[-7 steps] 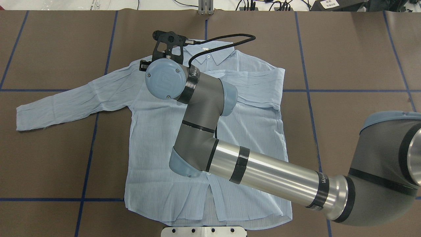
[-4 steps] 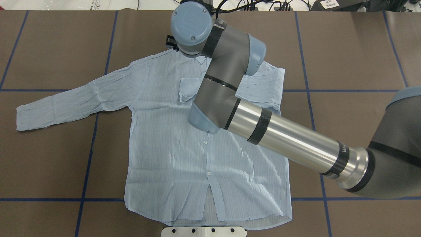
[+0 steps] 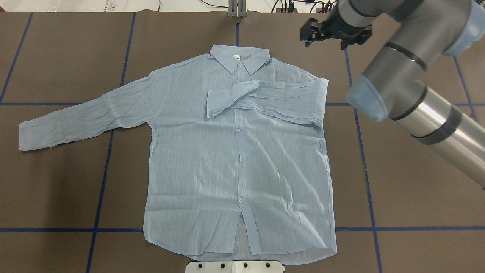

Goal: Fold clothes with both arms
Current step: 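Release the sleeve on the shirt and raise the right gripper away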

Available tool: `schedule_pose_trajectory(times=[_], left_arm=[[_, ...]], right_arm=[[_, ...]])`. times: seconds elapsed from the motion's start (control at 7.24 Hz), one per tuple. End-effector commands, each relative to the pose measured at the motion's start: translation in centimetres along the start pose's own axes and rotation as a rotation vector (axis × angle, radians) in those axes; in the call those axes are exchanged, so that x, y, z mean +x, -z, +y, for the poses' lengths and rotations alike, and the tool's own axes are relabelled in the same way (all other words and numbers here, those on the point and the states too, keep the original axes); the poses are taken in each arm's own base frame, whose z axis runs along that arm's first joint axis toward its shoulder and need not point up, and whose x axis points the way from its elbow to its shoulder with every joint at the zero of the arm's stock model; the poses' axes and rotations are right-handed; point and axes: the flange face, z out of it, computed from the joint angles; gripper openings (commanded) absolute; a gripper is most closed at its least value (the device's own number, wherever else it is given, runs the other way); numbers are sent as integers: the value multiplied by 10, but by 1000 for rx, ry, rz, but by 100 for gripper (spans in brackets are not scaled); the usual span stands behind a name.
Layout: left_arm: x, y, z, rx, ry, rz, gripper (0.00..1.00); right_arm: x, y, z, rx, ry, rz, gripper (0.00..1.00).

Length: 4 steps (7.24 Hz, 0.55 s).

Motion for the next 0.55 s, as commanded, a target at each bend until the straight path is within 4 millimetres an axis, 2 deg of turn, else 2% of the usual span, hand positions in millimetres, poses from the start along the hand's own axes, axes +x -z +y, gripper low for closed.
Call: schedule_pose_trajectory(times=[0.0,0.28,0.41], left_arm=[[14,-21,38,-39,133,33,83],[38,-46,50,-78,115,46,82],[52,-59,58,-94,93,46,83]], right_arm=[[99,14,9,-39,84,14,100],[141,15,15,-51,110,31,100],[148,17,14,-47,112,36,100]])
